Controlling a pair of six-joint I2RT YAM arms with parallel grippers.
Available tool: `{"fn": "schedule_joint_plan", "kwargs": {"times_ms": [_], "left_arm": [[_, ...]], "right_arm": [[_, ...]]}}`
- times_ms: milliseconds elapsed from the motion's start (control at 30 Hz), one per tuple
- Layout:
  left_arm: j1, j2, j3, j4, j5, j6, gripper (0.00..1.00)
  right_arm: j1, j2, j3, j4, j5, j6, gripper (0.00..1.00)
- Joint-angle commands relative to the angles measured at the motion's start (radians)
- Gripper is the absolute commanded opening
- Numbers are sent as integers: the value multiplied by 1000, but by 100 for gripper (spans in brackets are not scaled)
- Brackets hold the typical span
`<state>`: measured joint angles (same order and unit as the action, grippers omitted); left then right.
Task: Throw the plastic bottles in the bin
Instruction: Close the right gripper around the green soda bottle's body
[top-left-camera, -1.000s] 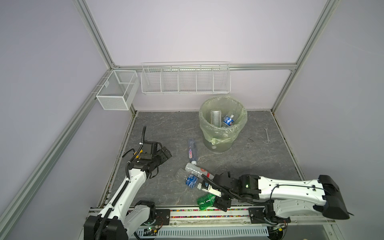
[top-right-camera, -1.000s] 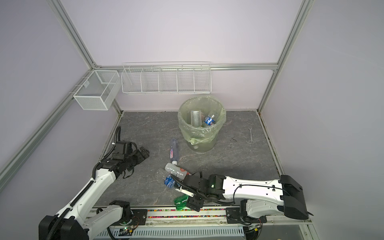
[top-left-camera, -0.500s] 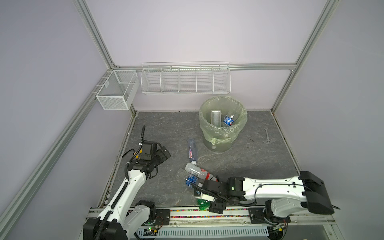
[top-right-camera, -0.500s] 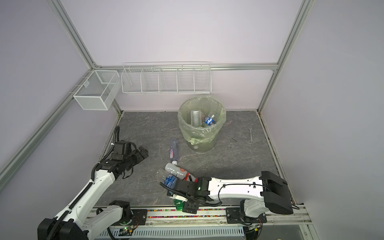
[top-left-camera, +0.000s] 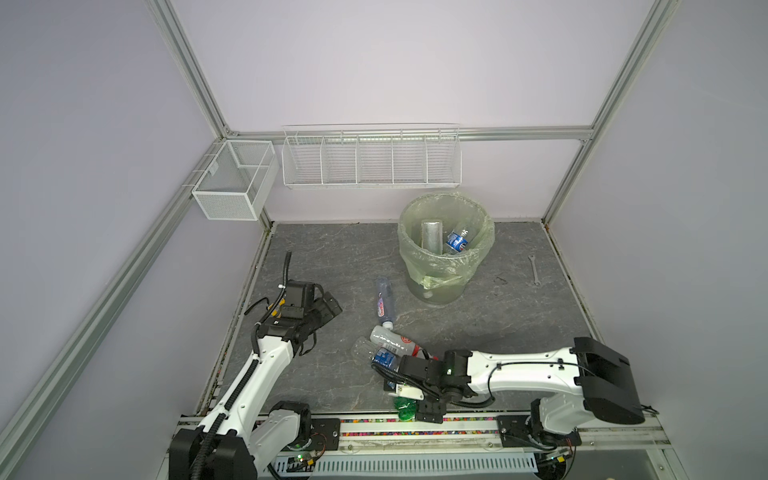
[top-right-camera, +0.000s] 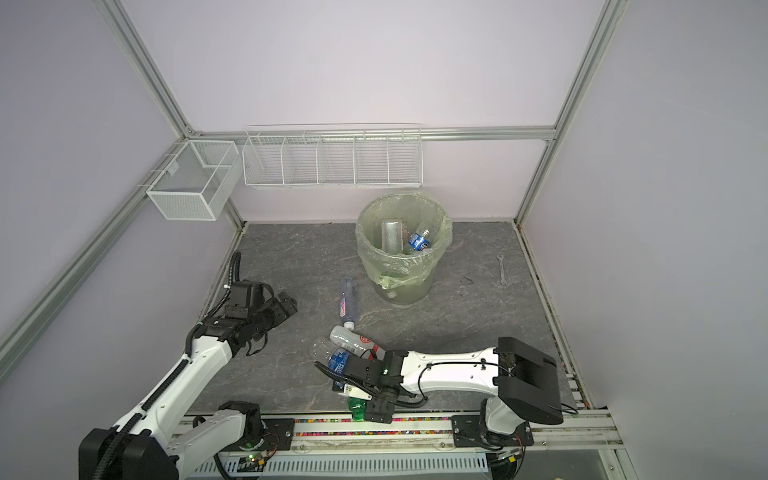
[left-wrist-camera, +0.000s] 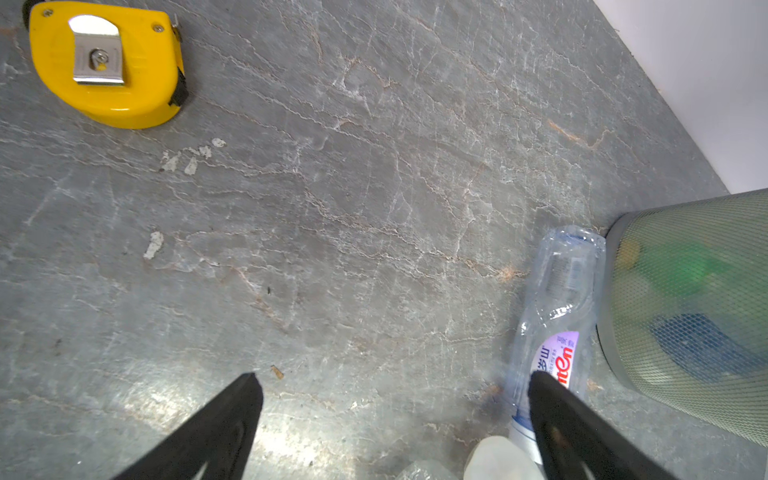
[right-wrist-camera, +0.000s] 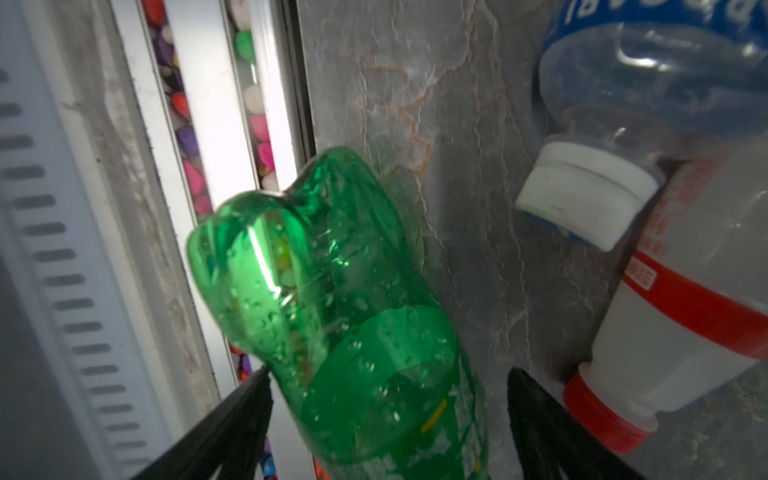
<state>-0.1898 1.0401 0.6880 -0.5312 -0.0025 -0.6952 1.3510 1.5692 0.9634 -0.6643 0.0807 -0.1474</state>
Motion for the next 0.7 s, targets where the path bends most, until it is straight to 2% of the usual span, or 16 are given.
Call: {"fn": "schedule_joint_plan", "kwargs": {"times_ms": [0, 133, 300, 433, 667], "left_arm": [[4, 23, 13, 10, -1, 5, 100], [4, 36, 15, 22, -3, 6, 100], [4, 49, 23, 27, 2, 8, 100], [6, 61, 33, 27, -1, 16, 100], [6, 61, 32, 25, -11, 20, 100]], "right_arm": [[-21, 17, 17, 32, -28, -20, 92], [-33, 37, 14, 61, -30, -12, 99], [-35, 53, 8, 87, -35, -4, 85], [-35, 64, 16, 91, -32, -3, 67], [-35, 80, 20, 95, -29, 5, 54]]}}
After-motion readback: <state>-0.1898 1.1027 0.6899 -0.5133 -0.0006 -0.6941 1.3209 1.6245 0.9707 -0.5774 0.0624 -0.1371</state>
